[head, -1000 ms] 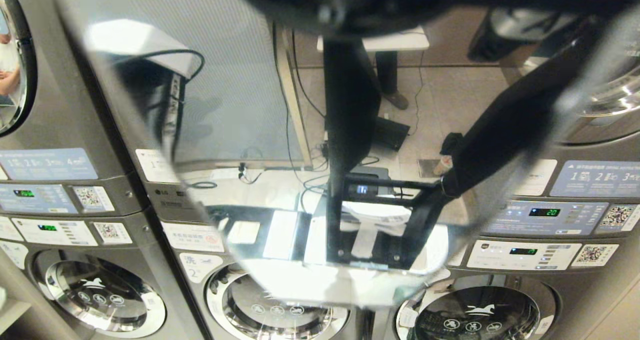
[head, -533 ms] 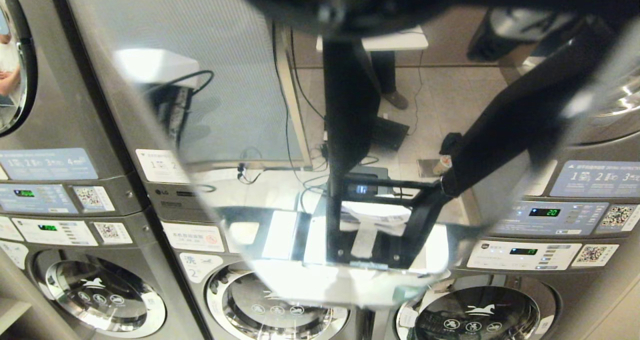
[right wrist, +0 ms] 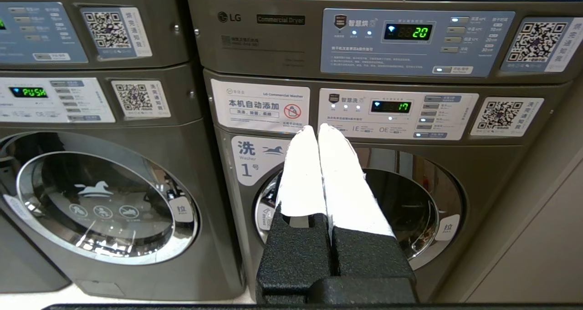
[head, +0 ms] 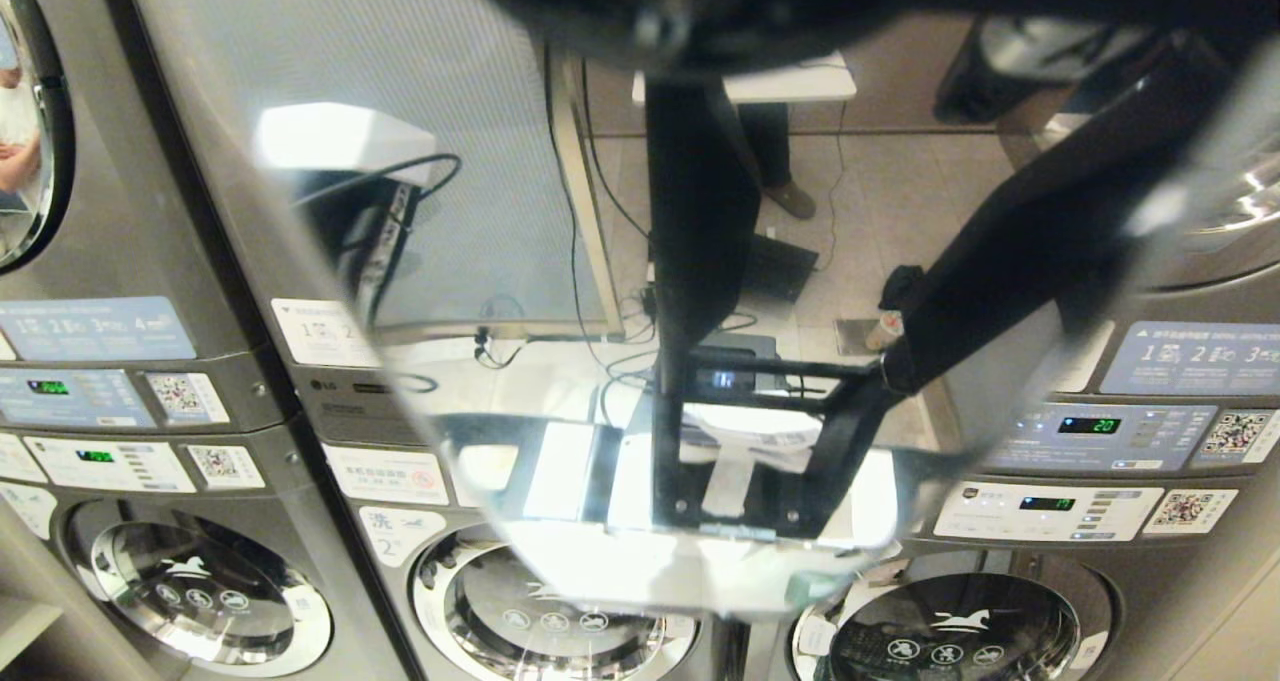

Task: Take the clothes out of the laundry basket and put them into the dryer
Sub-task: Open the dryer

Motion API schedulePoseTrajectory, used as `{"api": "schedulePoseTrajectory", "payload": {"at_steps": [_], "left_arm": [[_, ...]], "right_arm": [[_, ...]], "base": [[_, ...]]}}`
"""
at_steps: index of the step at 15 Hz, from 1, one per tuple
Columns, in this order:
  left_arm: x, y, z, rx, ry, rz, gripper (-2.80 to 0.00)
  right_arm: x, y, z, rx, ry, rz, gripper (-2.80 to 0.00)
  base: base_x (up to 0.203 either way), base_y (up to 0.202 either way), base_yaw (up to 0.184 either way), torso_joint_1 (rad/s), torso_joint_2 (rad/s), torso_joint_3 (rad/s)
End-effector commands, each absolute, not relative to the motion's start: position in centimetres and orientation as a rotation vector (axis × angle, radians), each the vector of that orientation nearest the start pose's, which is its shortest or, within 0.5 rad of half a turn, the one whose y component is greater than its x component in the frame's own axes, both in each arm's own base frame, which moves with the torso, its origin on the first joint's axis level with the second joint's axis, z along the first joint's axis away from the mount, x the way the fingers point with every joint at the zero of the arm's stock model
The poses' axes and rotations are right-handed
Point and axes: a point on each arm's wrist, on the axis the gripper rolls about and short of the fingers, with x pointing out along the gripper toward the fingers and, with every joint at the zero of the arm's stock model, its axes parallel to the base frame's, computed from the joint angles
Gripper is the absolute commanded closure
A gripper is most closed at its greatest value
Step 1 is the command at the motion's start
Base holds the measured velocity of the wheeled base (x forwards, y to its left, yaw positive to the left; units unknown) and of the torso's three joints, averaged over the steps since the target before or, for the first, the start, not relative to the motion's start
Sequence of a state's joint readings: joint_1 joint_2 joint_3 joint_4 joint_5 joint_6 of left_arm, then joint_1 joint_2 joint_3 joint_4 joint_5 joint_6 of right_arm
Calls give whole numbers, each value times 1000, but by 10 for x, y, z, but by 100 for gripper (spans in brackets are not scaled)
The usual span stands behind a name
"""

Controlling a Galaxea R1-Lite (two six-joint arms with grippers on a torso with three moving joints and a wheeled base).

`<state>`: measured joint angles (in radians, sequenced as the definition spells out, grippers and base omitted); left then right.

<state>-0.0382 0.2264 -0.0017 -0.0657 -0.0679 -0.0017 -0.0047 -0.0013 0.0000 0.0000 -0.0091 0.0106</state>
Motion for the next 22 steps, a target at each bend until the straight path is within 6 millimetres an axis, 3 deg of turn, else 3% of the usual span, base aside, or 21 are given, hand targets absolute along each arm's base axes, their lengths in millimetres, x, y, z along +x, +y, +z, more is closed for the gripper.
{"api": "schedulePoseTrajectory", "payload": {"at_steps": [1,4,6,22], "left_arm": [[-12,-1,85,-4,71,-91,0],[-23,-1,83,6,-65,-75,0],[-23,0,81,7,-56,1,0],[-23,0,76,6,-6,0,0]], "right_arm": [[-23,0,75,11,-2,-14,0],[-23,0,75,11,-2,-14,0],[-23,0,75,11,-2,-14,0],[-23,0,75,11,-2,-14,0]], "base": [[0,0,0,0,0,0],[0,0,0,0,0,0],[0,0,0,0,0,0],[0,0,0,1,1,44]]}}
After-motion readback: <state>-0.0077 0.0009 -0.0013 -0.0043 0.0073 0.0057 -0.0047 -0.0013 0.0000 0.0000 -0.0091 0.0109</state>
